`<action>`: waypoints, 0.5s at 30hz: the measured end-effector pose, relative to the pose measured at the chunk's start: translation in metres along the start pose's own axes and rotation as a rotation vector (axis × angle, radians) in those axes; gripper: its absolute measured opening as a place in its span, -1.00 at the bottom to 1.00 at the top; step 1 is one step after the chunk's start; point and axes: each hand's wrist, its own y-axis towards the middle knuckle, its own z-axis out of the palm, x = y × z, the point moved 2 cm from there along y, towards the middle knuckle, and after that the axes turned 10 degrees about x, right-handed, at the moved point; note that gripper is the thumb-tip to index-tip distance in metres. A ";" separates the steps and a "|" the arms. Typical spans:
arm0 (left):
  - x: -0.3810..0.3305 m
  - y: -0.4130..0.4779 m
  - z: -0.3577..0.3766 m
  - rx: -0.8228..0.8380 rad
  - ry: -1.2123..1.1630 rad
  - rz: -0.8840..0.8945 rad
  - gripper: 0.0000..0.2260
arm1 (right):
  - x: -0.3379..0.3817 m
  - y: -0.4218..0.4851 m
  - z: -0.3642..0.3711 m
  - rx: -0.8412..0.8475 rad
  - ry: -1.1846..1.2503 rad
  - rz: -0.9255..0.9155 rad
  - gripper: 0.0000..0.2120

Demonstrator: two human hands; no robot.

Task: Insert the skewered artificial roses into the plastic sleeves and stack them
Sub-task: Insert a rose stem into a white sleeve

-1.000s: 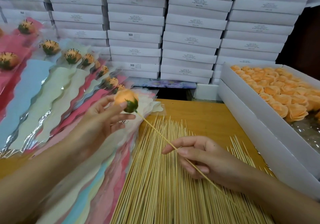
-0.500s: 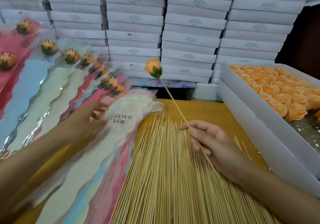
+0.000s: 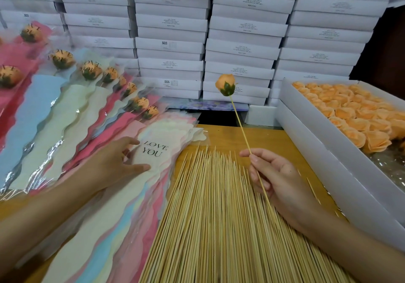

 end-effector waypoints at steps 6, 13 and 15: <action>0.004 0.001 -0.008 -0.221 -0.203 0.074 -0.75 | 0.001 -0.001 0.001 -0.015 0.003 0.016 -0.80; 0.014 0.002 -0.005 -0.164 -0.342 0.085 -0.82 | 0.002 -0.001 0.003 -0.020 -0.013 0.022 -0.80; 0.015 0.002 -0.006 -0.159 -0.305 0.081 -0.82 | 0.002 -0.001 0.003 -0.020 -0.015 0.019 -0.80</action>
